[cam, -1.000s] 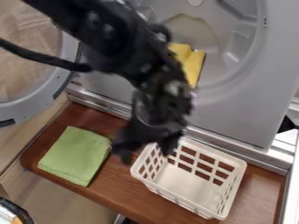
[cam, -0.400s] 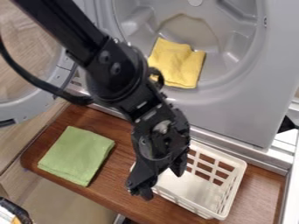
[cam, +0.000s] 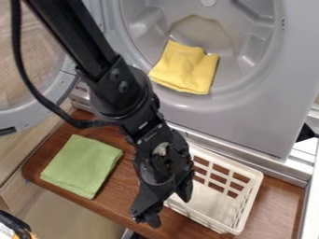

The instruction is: Move the white basket to the right side of the table

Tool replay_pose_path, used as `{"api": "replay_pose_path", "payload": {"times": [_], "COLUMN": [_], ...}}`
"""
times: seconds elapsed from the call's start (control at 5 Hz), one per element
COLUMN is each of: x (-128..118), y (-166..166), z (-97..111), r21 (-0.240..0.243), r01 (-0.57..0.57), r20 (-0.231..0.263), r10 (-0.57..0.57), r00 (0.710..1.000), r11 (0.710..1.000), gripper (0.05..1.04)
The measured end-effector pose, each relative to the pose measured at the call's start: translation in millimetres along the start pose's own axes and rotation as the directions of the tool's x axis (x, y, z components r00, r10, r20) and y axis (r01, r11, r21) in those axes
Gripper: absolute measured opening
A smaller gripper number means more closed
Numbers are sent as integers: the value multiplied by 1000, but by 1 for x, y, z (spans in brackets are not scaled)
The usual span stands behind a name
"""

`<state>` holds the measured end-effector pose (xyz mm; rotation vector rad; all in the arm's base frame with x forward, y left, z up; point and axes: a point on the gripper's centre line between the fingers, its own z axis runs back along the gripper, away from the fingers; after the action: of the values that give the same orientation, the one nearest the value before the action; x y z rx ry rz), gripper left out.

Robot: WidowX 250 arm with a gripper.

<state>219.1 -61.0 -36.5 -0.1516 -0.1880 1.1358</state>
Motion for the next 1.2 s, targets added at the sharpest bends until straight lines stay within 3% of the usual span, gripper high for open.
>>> {"api": "replay_pose_path", "payload": {"times": [0.4, 0.6, 0.8, 1.0, 1.2], "x": [3, 6, 6, 3, -4], "y": [-5, -8, -9, -9, -16], "z": [3, 2, 2, 3, 16], "r21": [47, 47, 45, 44, 16], "r01": [-30, -67, -74, -68, -40], "r20": [-7, 14, 24, 18, 17], "r10": [30, 66, 73, 67, 40], "r00": [1000, 998, 997, 998, 999], "r11": [998, 997, 996, 997, 999], "gripper": [345, 156, 93, 90, 87]}}
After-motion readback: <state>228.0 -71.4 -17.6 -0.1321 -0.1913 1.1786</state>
